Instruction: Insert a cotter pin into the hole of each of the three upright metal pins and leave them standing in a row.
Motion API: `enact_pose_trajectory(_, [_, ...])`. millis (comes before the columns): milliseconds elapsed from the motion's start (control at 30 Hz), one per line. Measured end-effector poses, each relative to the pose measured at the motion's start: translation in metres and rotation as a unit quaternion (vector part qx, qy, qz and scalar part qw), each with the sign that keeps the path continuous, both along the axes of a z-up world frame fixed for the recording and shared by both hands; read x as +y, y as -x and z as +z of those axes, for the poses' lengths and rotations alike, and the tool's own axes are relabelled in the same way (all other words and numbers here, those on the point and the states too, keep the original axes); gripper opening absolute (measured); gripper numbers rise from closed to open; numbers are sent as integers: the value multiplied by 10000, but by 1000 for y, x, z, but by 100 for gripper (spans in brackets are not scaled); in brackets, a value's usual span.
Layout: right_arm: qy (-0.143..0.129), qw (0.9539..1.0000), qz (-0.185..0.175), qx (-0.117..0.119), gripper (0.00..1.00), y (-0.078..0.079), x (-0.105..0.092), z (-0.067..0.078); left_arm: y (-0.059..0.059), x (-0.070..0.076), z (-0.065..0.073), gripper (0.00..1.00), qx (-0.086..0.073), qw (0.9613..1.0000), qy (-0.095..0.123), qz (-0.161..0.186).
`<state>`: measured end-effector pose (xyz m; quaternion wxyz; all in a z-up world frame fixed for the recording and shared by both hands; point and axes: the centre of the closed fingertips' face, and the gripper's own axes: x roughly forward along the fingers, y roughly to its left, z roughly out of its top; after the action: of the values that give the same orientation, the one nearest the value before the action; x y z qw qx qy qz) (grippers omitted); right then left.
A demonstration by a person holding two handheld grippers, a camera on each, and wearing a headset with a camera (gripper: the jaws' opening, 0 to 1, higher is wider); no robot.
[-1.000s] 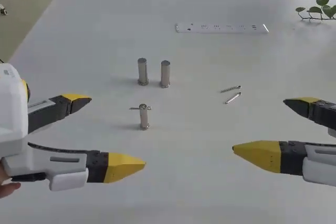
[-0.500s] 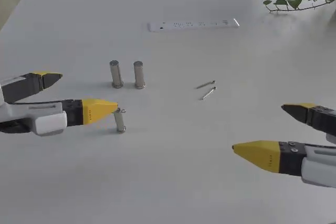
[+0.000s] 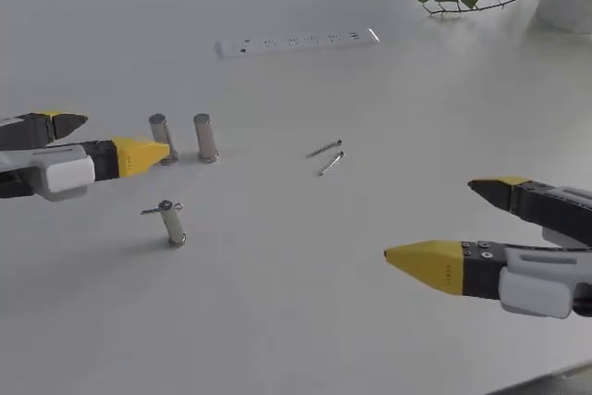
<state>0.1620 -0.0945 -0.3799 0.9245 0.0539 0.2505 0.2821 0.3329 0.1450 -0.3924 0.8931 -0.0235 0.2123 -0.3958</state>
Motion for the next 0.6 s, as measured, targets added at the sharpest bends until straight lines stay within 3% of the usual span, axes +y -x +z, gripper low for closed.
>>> enact_pose_trajectory(167, [26,10000,26,26,91,1,0,0,-12,-7,0,75,-55,9998,-137,115])
enact_pose_trajectory(300, [-6,9999,39,92,91,0,2,-2,-16,-18,-2,66,-158,9994,-300,40])
enact_pose_trajectory(400, [86,9998,102,151,90,3,3,-6,-20,-22,-8,63,-30,9995,-313,-78])
enact_pose_trajectory(600, [163,9994,151,252,90,4,2,-12,-28,-30,-19,55,-30,9988,-435,-239])
